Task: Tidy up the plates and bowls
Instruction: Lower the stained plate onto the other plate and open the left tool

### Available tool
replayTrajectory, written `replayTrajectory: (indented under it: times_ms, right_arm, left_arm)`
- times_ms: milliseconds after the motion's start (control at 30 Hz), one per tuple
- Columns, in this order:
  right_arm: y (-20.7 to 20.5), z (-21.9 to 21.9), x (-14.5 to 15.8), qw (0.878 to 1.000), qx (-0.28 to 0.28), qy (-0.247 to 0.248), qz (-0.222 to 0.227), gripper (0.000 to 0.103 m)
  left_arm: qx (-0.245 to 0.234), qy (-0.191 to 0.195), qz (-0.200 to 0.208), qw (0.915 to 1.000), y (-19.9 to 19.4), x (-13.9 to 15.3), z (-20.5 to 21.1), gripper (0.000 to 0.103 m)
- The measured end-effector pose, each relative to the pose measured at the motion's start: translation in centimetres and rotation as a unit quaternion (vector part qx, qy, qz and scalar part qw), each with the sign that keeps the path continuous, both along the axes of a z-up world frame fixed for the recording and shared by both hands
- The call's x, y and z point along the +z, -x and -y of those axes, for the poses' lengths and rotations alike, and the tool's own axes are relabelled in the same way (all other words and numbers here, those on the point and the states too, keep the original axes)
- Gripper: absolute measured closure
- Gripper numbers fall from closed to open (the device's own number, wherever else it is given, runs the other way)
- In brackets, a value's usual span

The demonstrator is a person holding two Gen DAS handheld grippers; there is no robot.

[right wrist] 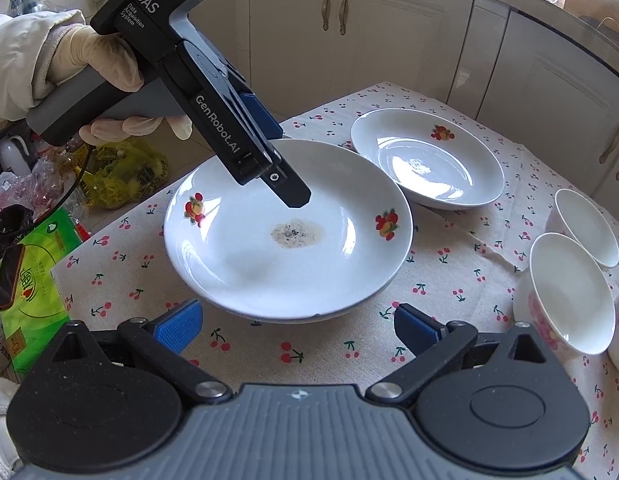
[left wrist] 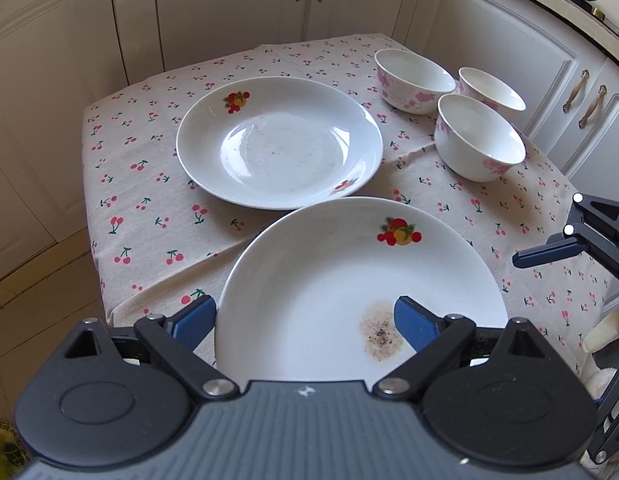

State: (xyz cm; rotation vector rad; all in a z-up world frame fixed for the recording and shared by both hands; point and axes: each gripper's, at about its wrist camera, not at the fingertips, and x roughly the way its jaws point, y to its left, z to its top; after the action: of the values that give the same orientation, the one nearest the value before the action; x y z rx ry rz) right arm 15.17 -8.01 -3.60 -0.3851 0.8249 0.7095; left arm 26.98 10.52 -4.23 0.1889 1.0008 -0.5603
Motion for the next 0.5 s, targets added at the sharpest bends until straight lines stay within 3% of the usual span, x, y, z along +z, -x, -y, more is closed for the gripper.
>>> replayTrajectory:
  times_ms: [500]
  right_arm:
    - [-0.6,2.1,3.5,0.996,-0.015,-0.020,0.085,0.000]
  left_arm:
    - [-0.001,0.033,0.072,0.9969,0.9,4.4,0.1,0.008]
